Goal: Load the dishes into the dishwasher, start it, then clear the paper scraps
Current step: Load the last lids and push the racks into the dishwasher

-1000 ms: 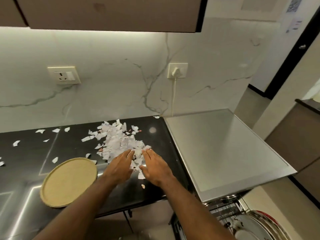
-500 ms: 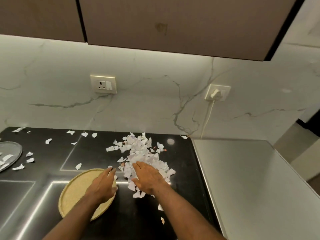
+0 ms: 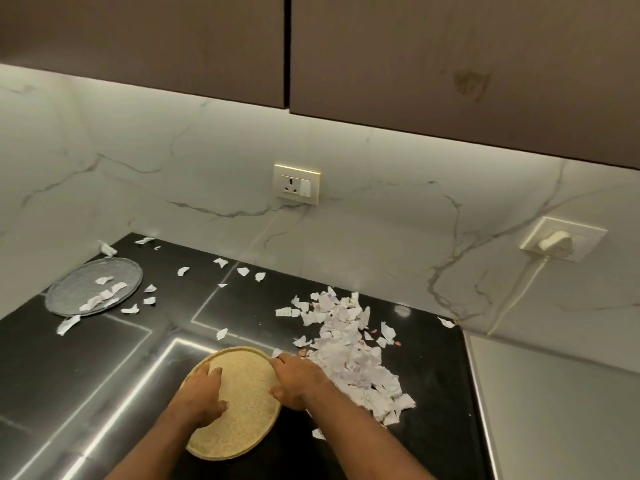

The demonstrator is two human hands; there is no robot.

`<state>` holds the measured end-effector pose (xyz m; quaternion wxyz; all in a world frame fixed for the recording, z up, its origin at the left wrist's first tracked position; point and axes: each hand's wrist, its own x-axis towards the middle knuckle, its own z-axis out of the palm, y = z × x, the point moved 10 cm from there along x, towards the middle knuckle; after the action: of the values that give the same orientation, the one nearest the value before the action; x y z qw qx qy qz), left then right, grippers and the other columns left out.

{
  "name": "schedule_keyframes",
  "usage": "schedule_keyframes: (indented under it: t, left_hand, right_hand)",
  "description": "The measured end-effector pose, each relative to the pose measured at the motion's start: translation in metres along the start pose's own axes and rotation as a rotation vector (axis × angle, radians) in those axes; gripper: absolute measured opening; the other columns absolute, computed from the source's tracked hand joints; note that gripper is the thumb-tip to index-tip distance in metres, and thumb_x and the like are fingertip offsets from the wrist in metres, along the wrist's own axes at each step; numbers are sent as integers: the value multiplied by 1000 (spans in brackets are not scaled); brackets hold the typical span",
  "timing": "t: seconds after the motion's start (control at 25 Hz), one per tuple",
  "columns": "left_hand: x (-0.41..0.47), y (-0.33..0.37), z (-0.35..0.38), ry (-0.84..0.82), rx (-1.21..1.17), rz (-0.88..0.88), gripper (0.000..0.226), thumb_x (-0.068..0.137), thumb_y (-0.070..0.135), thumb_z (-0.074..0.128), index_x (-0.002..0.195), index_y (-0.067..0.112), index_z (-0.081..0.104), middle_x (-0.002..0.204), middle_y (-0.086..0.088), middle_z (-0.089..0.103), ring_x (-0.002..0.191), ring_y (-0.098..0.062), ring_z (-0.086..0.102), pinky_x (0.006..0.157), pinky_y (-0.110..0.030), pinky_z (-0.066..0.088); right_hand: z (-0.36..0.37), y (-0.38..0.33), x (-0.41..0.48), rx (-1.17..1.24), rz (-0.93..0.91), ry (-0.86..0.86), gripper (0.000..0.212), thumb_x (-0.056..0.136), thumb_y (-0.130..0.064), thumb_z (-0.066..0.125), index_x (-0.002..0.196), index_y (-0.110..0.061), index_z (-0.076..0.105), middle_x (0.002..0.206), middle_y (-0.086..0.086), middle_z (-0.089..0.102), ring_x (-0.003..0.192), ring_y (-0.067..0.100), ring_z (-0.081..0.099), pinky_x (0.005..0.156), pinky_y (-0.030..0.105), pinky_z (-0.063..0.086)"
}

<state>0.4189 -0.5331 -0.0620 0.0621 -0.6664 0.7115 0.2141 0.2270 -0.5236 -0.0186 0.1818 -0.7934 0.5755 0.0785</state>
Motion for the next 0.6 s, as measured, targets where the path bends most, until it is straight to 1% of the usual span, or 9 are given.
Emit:
schedule_keyframes:
  t: [0.08, 0.16, 0.28, 0.32, 0.36, 0.4, 0.48, 0.52, 0.6]
  left_hand:
    - [0, -10, 10, -49, -1, -24, 89, 94, 50, 66, 162, 16, 20, 169, -9, 17, 155, -25, 22, 125, -35, 23]
    - [0, -16, 11, -56, 1, -47, 85, 93, 48, 67, 161, 19, 25, 168, -8, 18, 154, -24, 24, 124, -35, 25]
    - [-2, -23, 3, -13, 1, -123, 79, 89, 46, 73, 156, 32, 34, 169, -10, 10, 155, -32, 18, 122, -50, 30]
    - [-3, -28, 3, -9, -20, -184, 81, 87, 45, 75, 155, 34, 33, 170, -13, 5, 155, -37, 14, 121, -56, 29]
    - [-3, -36, 4, -22, -62, -252, 86, 84, 45, 79, 155, 33, 31, 169, -17, 5, 154, -42, 15, 119, -60, 30]
    - [-2, -42, 6, -30, -106, -306, 93, 80, 47, 82, 156, 29, 30, 166, -21, 14, 151, -45, 23, 118, -59, 34]
    - [2, -54, 12, -46, -144, -375, 97, 74, 53, 84, 152, 23, 35, 154, -18, 39, 140, -40, 40, 113, -52, 42]
    - [3, -58, 13, -44, -153, -389, 93, 74, 51, 84, 150, 23, 38, 148, -16, 45, 137, -37, 44, 112, -49, 44]
    - [8, -67, 13, 6, -227, -392, 73, 80, 39, 80, 143, 32, 44, 140, -13, 50, 129, -34, 49, 105, -46, 49]
  right_hand:
    - [13, -5, 11, -49, 4, -55, 56, 101, -42, 60, 146, -12, 47, 149, 14, 47, 134, 36, 50, 109, 53, 47]
    - [21, -7, 18, -56, 12, -76, 52, 99, -36, 64, 143, -10, 50, 145, 15, 50, 131, 35, 52, 108, 51, 48]
    - [21, -8, 27, -53, 17, -43, 46, 97, -18, 67, 139, -9, 52, 140, 16, 52, 129, 34, 53, 106, 50, 50]
    - [21, -7, 30, -47, 24, -27, 43, 97, -11, 66, 137, -8, 53, 137, 16, 53, 127, 34, 55, 104, 49, 51]
    - [20, -6, 33, -37, 35, -13, 40, 97, -5, 63, 136, -7, 54, 136, 17, 53, 125, 35, 56, 103, 49, 53]
    - [21, -5, 37, -22, 46, -5, 38, 97, -1, 60, 135, -5, 55, 135, 18, 53, 124, 35, 58, 101, 49, 54]
    - [23, -3, 42, 6, 79, 7, 35, 100, 2, 51, 135, -3, 55, 137, 19, 53, 123, 36, 58, 101, 48, 54]
    - [23, -1, 42, 49, 102, 16, 35, 102, 0, 47, 136, -2, 53, 138, 20, 52, 124, 37, 57, 102, 47, 52]
    - [25, 7, 41, 126, 154, 58, 36, 102, 1, 46, 138, -4, 51, 139, 19, 52, 123, 34, 57, 99, 43, 50]
